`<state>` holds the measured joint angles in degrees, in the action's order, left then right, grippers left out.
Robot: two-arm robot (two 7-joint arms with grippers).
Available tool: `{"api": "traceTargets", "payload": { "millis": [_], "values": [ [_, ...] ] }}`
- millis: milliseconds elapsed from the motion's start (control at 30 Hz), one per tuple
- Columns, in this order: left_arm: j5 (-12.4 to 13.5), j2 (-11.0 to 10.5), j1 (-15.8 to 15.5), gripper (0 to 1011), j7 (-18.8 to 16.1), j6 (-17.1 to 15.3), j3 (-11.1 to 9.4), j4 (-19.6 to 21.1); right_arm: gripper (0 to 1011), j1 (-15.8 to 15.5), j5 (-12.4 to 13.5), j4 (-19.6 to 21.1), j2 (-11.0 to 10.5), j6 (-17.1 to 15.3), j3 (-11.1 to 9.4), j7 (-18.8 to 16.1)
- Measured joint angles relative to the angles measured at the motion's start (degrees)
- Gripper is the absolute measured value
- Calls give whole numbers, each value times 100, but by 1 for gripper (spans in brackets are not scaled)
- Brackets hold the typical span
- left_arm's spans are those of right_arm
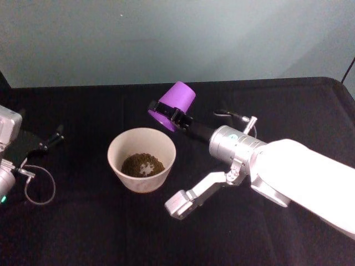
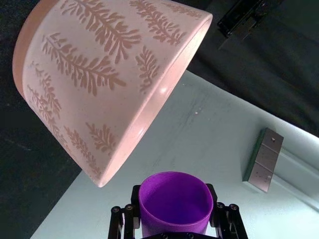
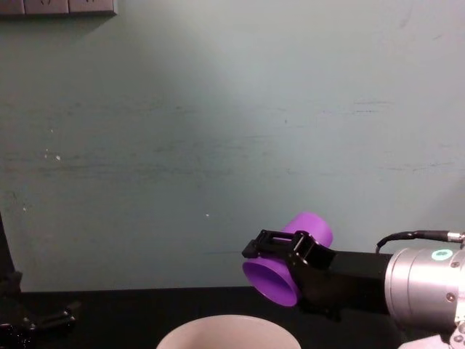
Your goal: Pick up the cup and pour the mung beans from the cup into the bowl.
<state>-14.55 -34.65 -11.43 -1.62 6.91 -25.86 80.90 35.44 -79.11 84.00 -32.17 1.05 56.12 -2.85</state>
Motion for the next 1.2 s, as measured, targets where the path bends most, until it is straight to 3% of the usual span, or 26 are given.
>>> {"api": "traceTargets", "payload": {
  "millis": [200, 233, 333, 367, 400, 467, 500, 533, 567, 600, 633, 667, 700, 767, 800, 833, 933, 1033, 1200],
  "values": [
    [0, 0, 0, 1000, 0, 0, 0, 0, 751, -21, 81, 35, -10, -20, -37, -2],
    [0, 0, 0, 1000, 0, 0, 0, 0, 751, -44, 148, 44, -7, -20, -71, 1],
    [0, 0, 0, 1000, 0, 0, 0, 0, 752, -163, 666, 92, 7, 52, -324, 49],
    [0, 0, 0, 1000, 0, 0, 0, 0, 752, -209, 862, 97, 13, 95, -418, 66],
    [0, 0, 0, 1000, 0, 0, 0, 0, 751, -310, 1302, 96, 35, 203, -630, 97],
    [0, 0, 0, 1000, 0, 0, 0, 0, 751, -408, 1762, 73, 67, 334, -841, 146],
    [0, 0, 0, 1000, 0, 0, 0, 0, 752, -508, 2238, -9, 109, 507, -1061, 235],
    [0, 0, 0, 1000, 0, 0, 0, 0, 751, -560, 2490, -62, 133, 604, -1172, 284],
    [0, 0, 0, 1000, 0, 0, 0, 0, 752, -657, 3025, -173, 189, 827, -1389, 368],
    [0, 0, 0, 1000, 0, 0, 0, 0, 752, -657, 3025, -173, 189, 827, -1389, 368],
    [0, 0, 0, 1000, 0, 0, 0, 0, 751, -798, 3807, -364, 307, 1139, -1712, 431],
    [0, 0, 0, 1000, 0, 0, 0, 0, 751, -798, 3807, -364, 307, 1139, -1712, 431],
    [0, 0, 0, 1000, 0, 0, 0, 0, 752, -841, 4055, -422, 356, 1228, -1817, 428],
    [0, 0, 0, 1000, 0, 0, 0, 0, 752, -976, 4946, -611, 517, 1488, -2143, 278],
    [0, 0, 0, 1000, 0, 0, 0, 0, 752, -976, 4946, -611, 517, 1488, -2143, 278],
    [0, 0, 0, 1000, 0, 0, 0, 0, 752, -1026, 5301, -674, 581, 1543, -2273, 119],
    [0, 0, 0, 1000, 0, 0, 0, 0, 751, -1113, 5882, -766, 682, 1573, -2458, -201],
    [0, 0, 0, 1000, 0, 0, 0, 0, 751, -1183, 6305, -799, 761, 1533, -2598, -484],
    [0, 0, 0, 1000, 0, 0, 0, 0, 751, -1238, 6471, -752, 811, 1419, -2696, -647]
  ]
}}
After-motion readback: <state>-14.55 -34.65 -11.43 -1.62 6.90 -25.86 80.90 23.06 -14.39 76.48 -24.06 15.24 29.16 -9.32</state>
